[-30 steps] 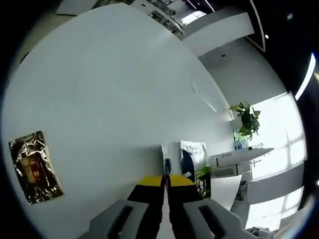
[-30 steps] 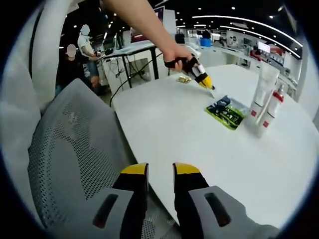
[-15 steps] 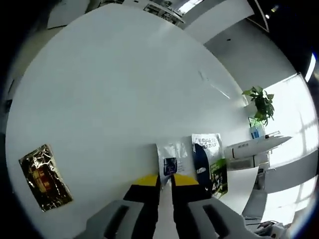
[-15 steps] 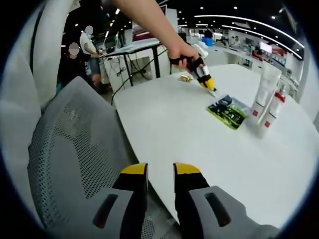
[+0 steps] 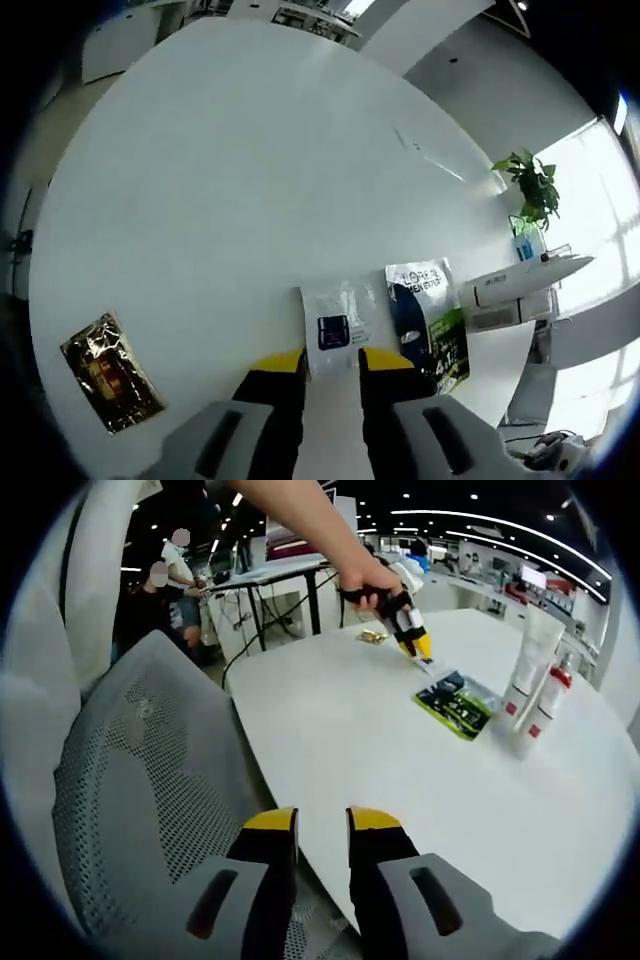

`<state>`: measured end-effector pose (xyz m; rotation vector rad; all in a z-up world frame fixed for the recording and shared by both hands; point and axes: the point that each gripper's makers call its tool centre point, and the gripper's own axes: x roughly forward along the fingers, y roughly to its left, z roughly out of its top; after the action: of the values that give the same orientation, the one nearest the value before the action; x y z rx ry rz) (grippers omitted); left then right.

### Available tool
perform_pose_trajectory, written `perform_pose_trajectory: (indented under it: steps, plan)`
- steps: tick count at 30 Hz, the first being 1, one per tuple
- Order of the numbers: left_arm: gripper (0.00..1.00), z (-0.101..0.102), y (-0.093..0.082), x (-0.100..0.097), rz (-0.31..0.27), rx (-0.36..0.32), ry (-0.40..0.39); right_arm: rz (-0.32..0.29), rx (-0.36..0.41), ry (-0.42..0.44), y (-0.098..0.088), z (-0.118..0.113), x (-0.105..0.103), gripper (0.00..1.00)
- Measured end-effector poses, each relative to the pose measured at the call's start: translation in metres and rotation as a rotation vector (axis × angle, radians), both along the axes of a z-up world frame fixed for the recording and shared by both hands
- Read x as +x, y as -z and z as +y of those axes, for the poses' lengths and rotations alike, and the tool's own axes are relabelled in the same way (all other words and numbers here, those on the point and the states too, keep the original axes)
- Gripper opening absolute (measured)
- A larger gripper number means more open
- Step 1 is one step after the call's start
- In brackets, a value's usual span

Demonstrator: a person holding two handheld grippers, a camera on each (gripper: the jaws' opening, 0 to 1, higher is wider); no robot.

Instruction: Arrange the skincare products in the storage area until every visible bottle or jar stands upright without overlapping.

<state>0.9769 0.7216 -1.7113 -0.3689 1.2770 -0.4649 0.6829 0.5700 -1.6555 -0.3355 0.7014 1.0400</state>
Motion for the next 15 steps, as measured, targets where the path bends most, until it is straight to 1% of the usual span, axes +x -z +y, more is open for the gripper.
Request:
perform_pose_trajectory:
  steps: [3, 4, 5, 7, 10, 12, 13, 15]
  plan:
    - [0.24, 0.0010, -0.0017, -0.0040, 0.006, 0.007, -0.007, 0.001, 0.001, 0.002, 0.0000, -0.0003, 0.0001, 0.17]
    - [0.25, 0.0000, -0.0023, -0.0039, 0.004, 0.012, -0.001, 0.001, 0.001, 0.001, 0.0000, -0.0001, 0.0000, 0.17]
    - [0.27, -0.0017, -0.0024, -0.0040, -0.002, 0.025, 0.023, -0.002, 0.000, -0.006, -0.0001, 0.0005, -0.0006, 0.17]
    - [0.30, -0.0041, -0.0025, -0.0058, -0.021, 0.050, 0.086, -0.008, -0.004, -0.012, 0.0000, 0.0009, -0.0010, 0.16]
    - [0.31, -0.0065, -0.0031, -0.0109, -0.040, 0.125, 0.187, -0.001, 0.000, -0.004, 0.0002, -0.0001, -0.0002, 0.17]
    - [0.33, -0.0067, -0.0017, -0.0099, -0.054, 0.159, 0.218, -0.004, -0.001, -0.008, 0.0001, 0.0006, -0.0006, 0.17]
    - [0.34, -0.0057, -0.0004, -0.0097, -0.075, 0.199, 0.268, -0.008, -0.005, -0.014, 0.0003, 0.0010, -0.0012, 0.17]
    - [0.36, -0.0075, 0.0011, -0.0125, -0.102, 0.252, 0.362, -0.004, -0.004, -0.013, 0.0005, 0.0009, -0.0012, 0.17]
